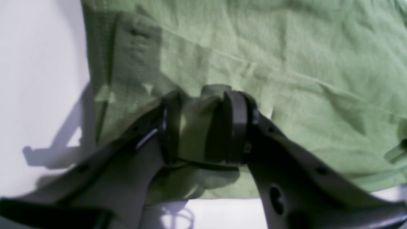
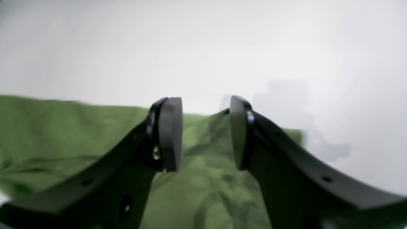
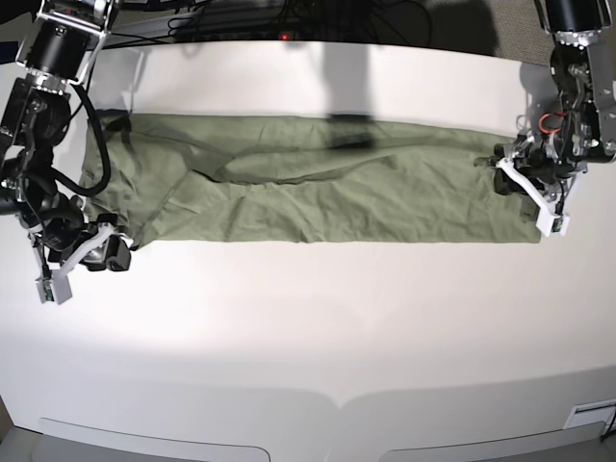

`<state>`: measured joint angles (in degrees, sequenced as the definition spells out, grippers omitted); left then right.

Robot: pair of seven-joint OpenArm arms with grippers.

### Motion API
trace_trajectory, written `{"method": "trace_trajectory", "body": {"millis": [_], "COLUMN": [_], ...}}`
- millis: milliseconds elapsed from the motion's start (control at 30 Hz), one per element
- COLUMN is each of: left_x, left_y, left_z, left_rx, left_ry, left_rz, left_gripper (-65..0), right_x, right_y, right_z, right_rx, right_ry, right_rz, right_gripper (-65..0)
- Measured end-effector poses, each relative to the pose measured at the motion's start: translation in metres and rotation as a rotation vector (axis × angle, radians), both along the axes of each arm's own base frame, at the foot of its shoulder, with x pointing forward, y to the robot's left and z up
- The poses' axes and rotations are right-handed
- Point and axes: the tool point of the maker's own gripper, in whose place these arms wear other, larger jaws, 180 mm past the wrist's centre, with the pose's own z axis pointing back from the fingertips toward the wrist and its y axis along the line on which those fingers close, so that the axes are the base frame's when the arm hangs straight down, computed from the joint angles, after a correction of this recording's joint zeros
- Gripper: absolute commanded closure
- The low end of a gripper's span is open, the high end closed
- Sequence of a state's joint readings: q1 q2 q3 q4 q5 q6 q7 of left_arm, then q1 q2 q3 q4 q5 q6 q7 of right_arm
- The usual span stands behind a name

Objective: Fold the T-shirt properly
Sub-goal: 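Lower the shirt end and reposition both grippers on the folded strip's ends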

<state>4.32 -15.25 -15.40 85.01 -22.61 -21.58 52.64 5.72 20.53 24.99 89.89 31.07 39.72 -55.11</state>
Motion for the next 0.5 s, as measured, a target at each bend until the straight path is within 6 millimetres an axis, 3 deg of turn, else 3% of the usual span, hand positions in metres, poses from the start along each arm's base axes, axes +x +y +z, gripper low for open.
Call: {"method": "trace_trajectory", "body": {"millis": [100, 267, 500], "left_x": [0.001, 0.0, 0.008], "left_y": [-0.005, -0.006, -0.008], "left_z": [0.002, 0.001, -0.004], "left_rx": [-0.033, -0.041, 0.045], "left_ry": [-0.008, -0.002, -0.07], "left_rz": [0.004, 0.003, 0.005], "left_gripper": [-21.9, -21.9, -21.9], "right_x": [-0.007, -0.037, -0.054], "right_y": [0.001, 0.006, 0.012], "right_z": [-0.022, -0.065, -0.105], "right_rx": [0.013, 0.032, 0.118], "right_ry": [0.074, 0.283, 0.323], "right_rz": [0.001, 0.01, -0.038], "right_gripper": [-25.0, -25.0, -25.0]}}
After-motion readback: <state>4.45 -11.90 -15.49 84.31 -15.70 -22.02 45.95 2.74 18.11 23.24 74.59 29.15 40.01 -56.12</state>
